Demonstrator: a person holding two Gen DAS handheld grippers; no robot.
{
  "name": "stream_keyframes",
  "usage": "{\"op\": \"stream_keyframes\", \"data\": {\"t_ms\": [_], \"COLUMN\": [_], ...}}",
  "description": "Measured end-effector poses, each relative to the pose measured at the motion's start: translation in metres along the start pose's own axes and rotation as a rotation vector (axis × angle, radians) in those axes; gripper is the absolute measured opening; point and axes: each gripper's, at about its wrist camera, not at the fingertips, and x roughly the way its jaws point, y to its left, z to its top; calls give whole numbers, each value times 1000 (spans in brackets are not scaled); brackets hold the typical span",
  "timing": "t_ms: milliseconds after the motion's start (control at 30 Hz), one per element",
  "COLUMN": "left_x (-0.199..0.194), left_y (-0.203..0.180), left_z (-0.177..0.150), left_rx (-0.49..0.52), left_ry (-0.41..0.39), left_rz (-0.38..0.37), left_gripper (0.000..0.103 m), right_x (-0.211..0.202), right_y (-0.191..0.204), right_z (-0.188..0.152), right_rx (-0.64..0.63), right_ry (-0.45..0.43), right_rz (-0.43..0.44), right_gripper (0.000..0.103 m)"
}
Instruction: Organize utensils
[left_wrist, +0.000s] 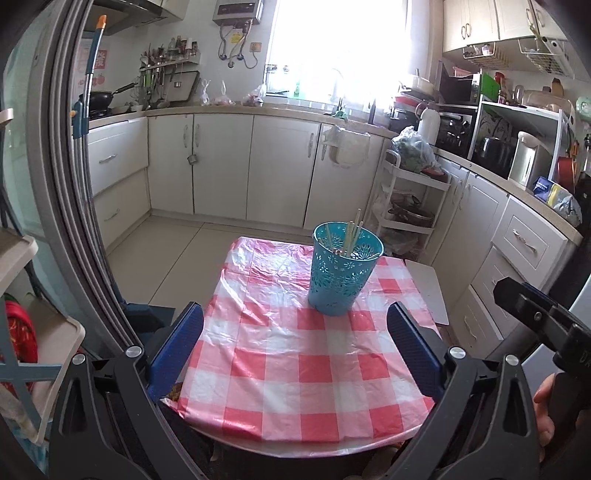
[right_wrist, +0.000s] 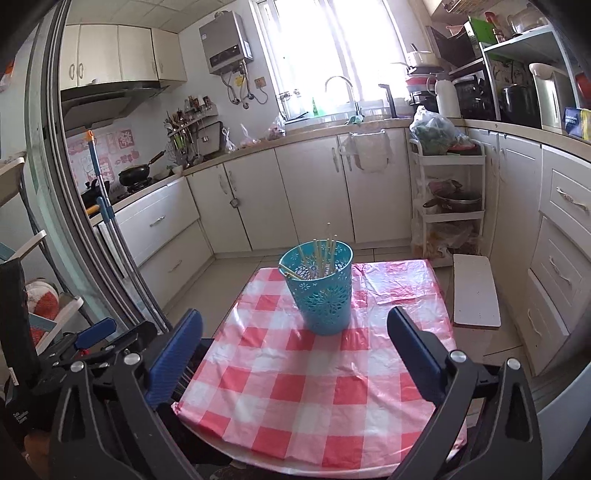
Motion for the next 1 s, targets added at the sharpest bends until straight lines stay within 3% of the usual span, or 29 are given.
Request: {"op": "stream_keyframes", "data": {"t_ms": [133,367,467,733,1000], "left_x": [-35,-79,-93,-112,-116], "left_y": [3,5,5,6,0], "left_z": [-9,-26,-33,-36,-37], "left_rx": [1,29,32,15,41], "left_ry": [4,-21,-47,-66,-74], "left_rz": [3,117,149,156,150], "left_gripper": [96,96,96,96,96], "right_x": [-25,-58,-64,-97,-101], "right_y": [15,26,39,42,49], "right_z": [-11,-54,-73,-71,-71], "right_rx": [-3,81,40,38,12], "right_ry": [1,5,39,-84,-98], "right_rz": [-1,-21,-25,-46,-36], "right_gripper": [96,96,96,96,96]}}
